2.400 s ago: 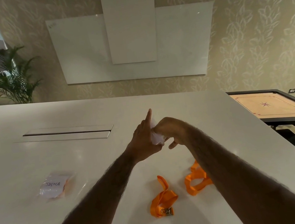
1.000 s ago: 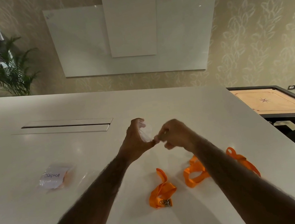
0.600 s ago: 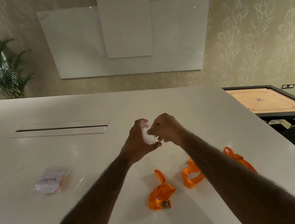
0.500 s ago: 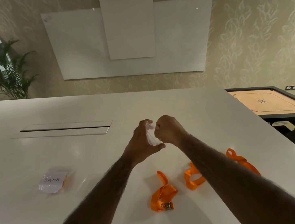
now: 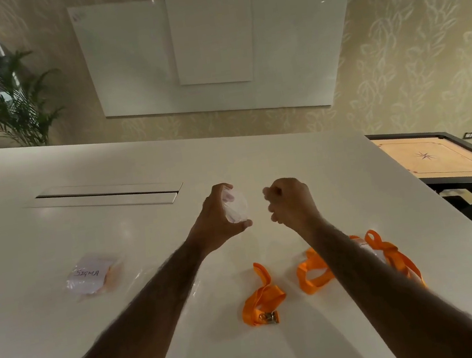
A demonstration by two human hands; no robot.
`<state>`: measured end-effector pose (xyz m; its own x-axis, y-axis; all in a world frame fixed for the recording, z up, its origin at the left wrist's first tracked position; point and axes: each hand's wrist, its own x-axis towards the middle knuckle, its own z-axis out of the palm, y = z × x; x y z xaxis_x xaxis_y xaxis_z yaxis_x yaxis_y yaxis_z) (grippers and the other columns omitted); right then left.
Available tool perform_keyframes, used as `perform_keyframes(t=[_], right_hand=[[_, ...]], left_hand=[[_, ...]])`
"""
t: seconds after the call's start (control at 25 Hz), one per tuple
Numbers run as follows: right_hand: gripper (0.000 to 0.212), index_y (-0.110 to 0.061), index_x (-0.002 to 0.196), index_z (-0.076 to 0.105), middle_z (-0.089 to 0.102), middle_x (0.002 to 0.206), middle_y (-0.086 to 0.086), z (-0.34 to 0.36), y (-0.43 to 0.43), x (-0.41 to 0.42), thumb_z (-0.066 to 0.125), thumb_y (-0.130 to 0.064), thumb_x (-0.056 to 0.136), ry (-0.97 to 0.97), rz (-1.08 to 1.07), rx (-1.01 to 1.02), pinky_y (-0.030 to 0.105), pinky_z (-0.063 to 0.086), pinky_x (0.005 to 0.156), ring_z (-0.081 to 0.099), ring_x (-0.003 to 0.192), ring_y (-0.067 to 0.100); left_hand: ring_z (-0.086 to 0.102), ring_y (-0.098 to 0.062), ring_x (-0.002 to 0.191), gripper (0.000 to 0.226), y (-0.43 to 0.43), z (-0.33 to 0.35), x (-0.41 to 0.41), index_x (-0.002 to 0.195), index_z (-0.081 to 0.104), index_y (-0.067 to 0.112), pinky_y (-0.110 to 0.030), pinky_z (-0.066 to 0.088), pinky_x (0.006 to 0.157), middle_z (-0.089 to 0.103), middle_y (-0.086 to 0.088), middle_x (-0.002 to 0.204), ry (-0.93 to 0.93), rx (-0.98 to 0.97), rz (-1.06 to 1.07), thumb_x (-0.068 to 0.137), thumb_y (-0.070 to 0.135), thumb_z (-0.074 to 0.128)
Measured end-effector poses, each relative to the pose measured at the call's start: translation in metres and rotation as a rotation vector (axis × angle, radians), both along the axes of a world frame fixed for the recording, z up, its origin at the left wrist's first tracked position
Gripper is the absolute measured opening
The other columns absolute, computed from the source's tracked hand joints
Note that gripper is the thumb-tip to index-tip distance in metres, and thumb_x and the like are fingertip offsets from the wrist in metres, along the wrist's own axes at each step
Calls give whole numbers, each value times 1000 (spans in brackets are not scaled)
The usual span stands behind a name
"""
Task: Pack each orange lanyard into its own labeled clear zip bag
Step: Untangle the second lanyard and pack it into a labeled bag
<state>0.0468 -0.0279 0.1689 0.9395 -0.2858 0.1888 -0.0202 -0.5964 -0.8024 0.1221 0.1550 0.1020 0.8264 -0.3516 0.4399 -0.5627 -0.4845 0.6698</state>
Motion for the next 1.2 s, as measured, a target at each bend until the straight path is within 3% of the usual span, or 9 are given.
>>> perform_keyframes(t=[0.08,0.2,0.28,0.4,0.64,0.8,0.92,1.04,1.2], right_hand=[[12,-10,93,73,74,90,9,-13,-6,-9,66,-19,93,189,193,-114,42,60,68,75,75,25],[71,-32,145,50,45,150,5,-44,3,-28,81,-28,81,559,718,-662,37,35,110,43,137,22],[93,-35,154,34,23,164,8,-67,13,-37,85,-31,76,604,859,-844,40,14,122,16,152,25],[86,-30,153,39,37,157,10,-91,18,-49,82,-27,79,485,901,-922,38,26,116,31,145,27],[40,-20,133,60,59,125,9,-105,22,-59,61,-15,93,206,839,-1075,41,50,88,60,109,29],[21,-12,112,63,57,106,10,-111,23,-56,54,-7,94,161,810,-1019,33,41,66,58,90,25],[22,-10,106,65,60,106,10,-111,19,-49,53,-2,90,192,744,-859,31,42,70,59,91,26],[26,-9,103,73,70,105,8,-86,8,-40,64,1,81,255,629,-630,22,46,76,64,93,19],[26,2,87,75,73,77,9,-18,-28,-30,75,18,66,196,463,-42,16,54,62,69,65,12]], left_hand=[[52,-17,116,92,3,-3,1,132,33,34,-34,52,95,53,9,121,25,1,19,61,52,88],[52,-16,115,91,1,-3,1,131,33,34,-35,51,95,54,9,119,16,-2,19,61,50,90],[52,-16,115,91,-3,0,-1,130,33,35,-34,51,94,54,11,120,10,3,15,62,51,90],[51,-15,114,90,-6,4,-3,130,32,37,-36,51,93,54,12,120,13,0,13,62,51,90],[52,-17,116,92,-8,8,-3,131,33,34,-40,52,96,54,10,121,-1,8,8,62,49,90],[52,-17,116,92,-8,9,-3,131,32,35,-41,53,96,54,10,121,-2,14,17,62,50,90],[52,-16,115,92,-8,10,-4,131,32,37,-40,52,97,54,11,121,3,10,20,61,52,89],[52,-16,114,92,-5,11,-4,132,31,37,-38,53,96,54,11,121,6,12,26,62,51,89],[53,-18,114,92,-1,11,-2,134,33,31,-40,53,97,55,6,121,7,0,32,63,46,91]])
